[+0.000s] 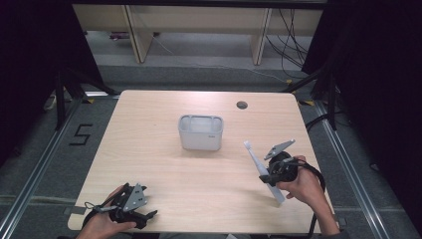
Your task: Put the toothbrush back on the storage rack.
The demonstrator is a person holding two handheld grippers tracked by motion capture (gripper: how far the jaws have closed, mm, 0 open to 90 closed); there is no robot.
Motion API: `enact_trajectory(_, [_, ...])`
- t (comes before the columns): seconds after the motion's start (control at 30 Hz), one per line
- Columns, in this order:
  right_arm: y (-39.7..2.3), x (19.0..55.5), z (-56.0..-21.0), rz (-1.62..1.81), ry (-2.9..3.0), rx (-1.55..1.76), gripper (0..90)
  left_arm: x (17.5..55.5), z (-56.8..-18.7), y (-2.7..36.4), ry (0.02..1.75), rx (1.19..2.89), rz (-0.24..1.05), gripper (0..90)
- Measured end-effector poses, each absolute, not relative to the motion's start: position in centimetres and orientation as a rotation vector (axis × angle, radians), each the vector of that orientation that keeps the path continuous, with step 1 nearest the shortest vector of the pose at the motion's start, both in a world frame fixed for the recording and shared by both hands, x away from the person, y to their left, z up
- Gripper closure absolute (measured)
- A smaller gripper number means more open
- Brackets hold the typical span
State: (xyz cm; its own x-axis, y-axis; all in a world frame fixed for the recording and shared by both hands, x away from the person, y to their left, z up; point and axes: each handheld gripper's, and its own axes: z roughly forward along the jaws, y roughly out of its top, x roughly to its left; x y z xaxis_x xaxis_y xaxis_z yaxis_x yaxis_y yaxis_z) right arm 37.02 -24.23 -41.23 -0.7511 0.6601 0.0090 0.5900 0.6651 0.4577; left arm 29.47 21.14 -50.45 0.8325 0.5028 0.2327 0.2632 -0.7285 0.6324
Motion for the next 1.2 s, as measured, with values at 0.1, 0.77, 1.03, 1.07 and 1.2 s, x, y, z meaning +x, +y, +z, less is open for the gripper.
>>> enact_trajectory(0.1, [-24.6, 37.0, -40.6, 0.726, 2.662, 1.051, 67.0, 29.5, -50.3, 21.2, 0.54, 2.431, 0.524, 16.4])
enact_trajectory(0.77, [-25.6, 38.3, -38.7, 1.147, 2.351, 1.044, 66.9, 29.5, -50.3, 21.3, 0.544, 2.427, 0.524, 16.4])
enact_trajectory(1.03, [-24.5, 39.6, -38.5, 1.268, 2.312, 0.997, 66.9, 29.5, -50.4, 21.2, 0.558, 2.409, 0.529, 16.3])
enact_trajectory(1.07, [-24.3, 39.7, -38.5, 1.279, 2.293, 0.99, 66.9, 29.5, -50.3, 21.2, 0.539, 2.43, 0.523, 16.4])
enact_trajectory(1.2, [-23.8, 40.3, -38.3, 1.3, 2.286, 0.984, 66.9, 29.5, -50.4, 21.2, 0.55, 2.418, 0.522, 16.4])
